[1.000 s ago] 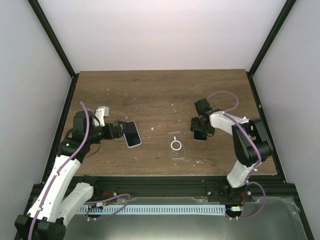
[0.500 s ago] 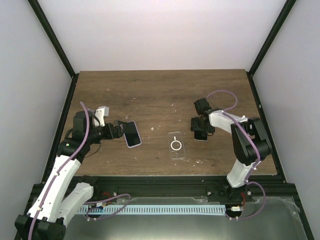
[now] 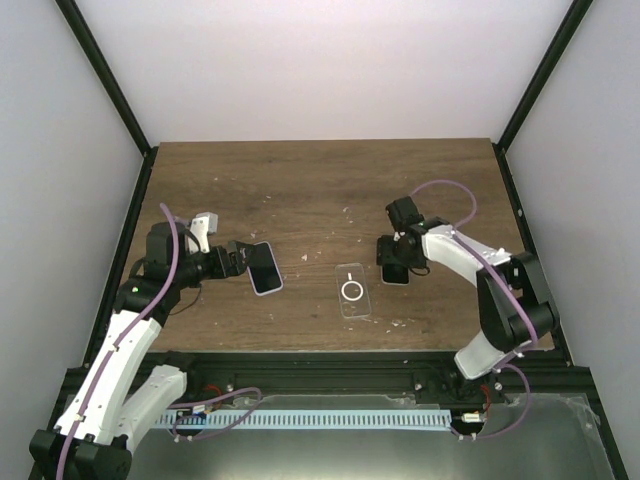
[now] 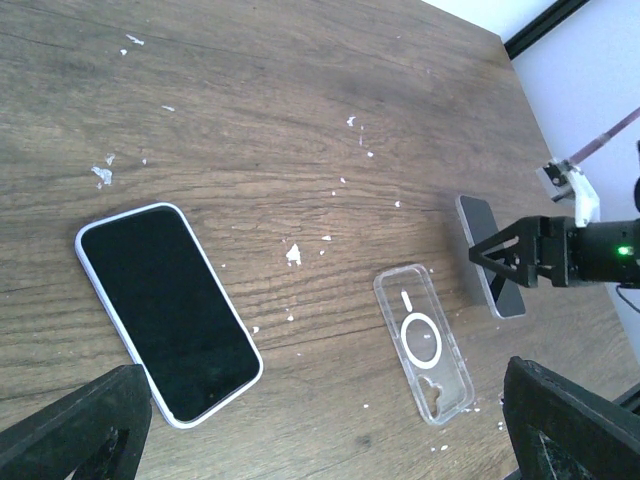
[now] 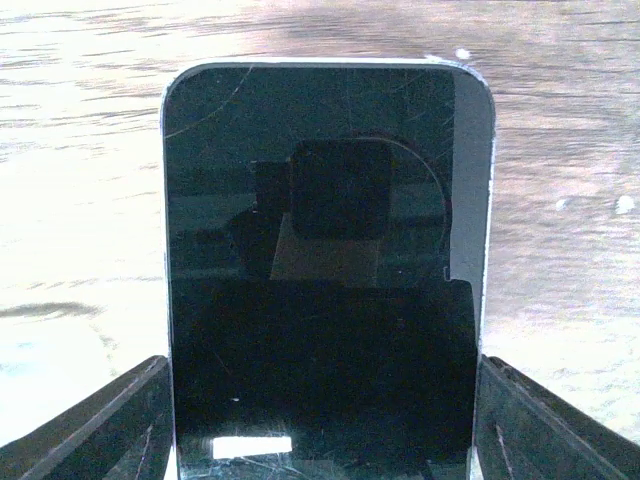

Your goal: Put the phone into the phone case

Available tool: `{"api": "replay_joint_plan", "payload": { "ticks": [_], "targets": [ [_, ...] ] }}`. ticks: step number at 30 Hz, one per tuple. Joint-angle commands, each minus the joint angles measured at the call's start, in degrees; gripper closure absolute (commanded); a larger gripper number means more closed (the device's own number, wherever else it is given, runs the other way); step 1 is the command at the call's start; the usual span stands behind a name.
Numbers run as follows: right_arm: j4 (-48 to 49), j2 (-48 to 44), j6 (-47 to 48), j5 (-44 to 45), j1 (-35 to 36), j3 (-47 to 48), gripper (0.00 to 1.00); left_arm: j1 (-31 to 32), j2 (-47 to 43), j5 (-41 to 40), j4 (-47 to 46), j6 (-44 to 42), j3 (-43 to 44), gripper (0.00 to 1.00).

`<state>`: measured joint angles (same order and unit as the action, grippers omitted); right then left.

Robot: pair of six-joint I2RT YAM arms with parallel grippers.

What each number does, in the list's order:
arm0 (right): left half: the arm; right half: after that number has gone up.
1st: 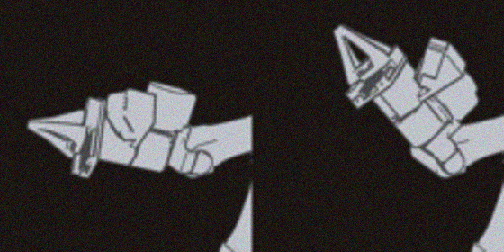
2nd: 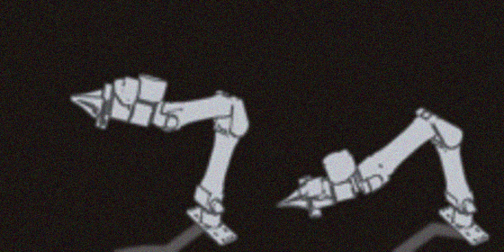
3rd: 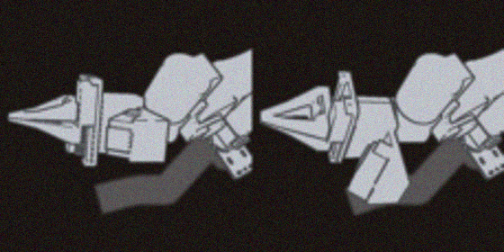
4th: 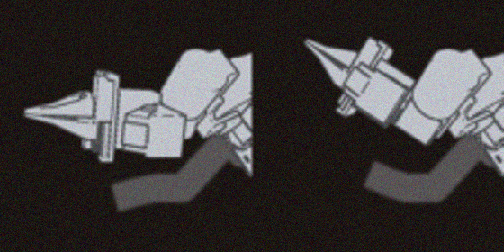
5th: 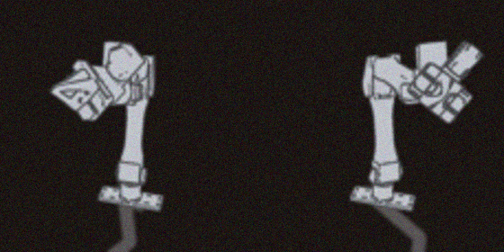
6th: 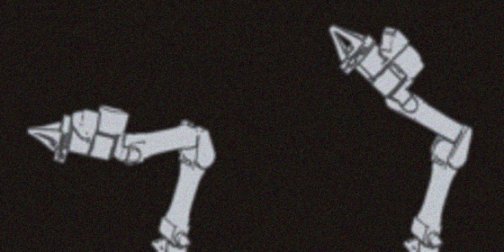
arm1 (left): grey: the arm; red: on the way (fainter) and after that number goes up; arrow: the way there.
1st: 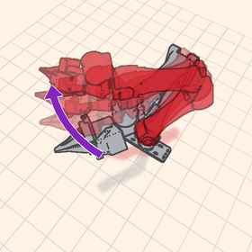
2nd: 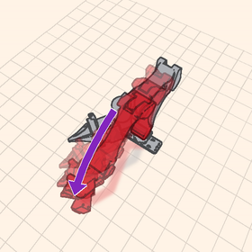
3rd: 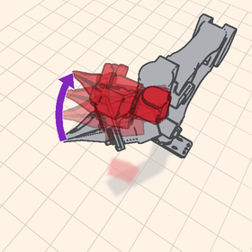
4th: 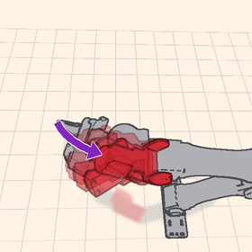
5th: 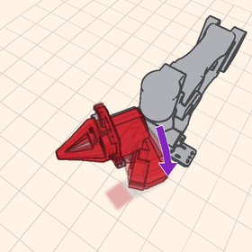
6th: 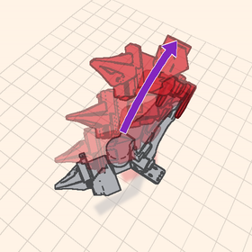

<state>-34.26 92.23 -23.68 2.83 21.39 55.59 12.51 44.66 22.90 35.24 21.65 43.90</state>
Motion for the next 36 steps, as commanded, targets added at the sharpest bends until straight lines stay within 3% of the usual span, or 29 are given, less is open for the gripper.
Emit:
{"api": "replay_joint_plan", "payload": {
  "ticks": [1,9,17,24,36],
  "targets": [
    [-1.63,-4.81,-2.57,-1.77,4.31,0.43,0.40,-0.03,-0.19,-0.33,-0.01,-0.64,0.05,0.03],
    [-1.71,-7.28,-9.84,-3.09,15.77,1.54,0.41,-0.09,-0.10,-0.49,0.05,-0.64,0.13,0.03],
    [-0.11,-2.78,-14.27,-1.82,24.25,1.36,0.41,-0.05,-0.28,-0.42,0.06,-0.64,0.13,0.03],
    [-0.52,1.71,-15.23,0.62,27.07,1.33,0.41,-0.10,-0.46,-0.36,0.11,-0.64,0.13,0.03],
    [-1.39,0.76,-16.00,4.38,27.23,2.31,0.42,-0.04,-0.37,-0.28,0.00,-0.60,0.07,0.02]
  ]
}}
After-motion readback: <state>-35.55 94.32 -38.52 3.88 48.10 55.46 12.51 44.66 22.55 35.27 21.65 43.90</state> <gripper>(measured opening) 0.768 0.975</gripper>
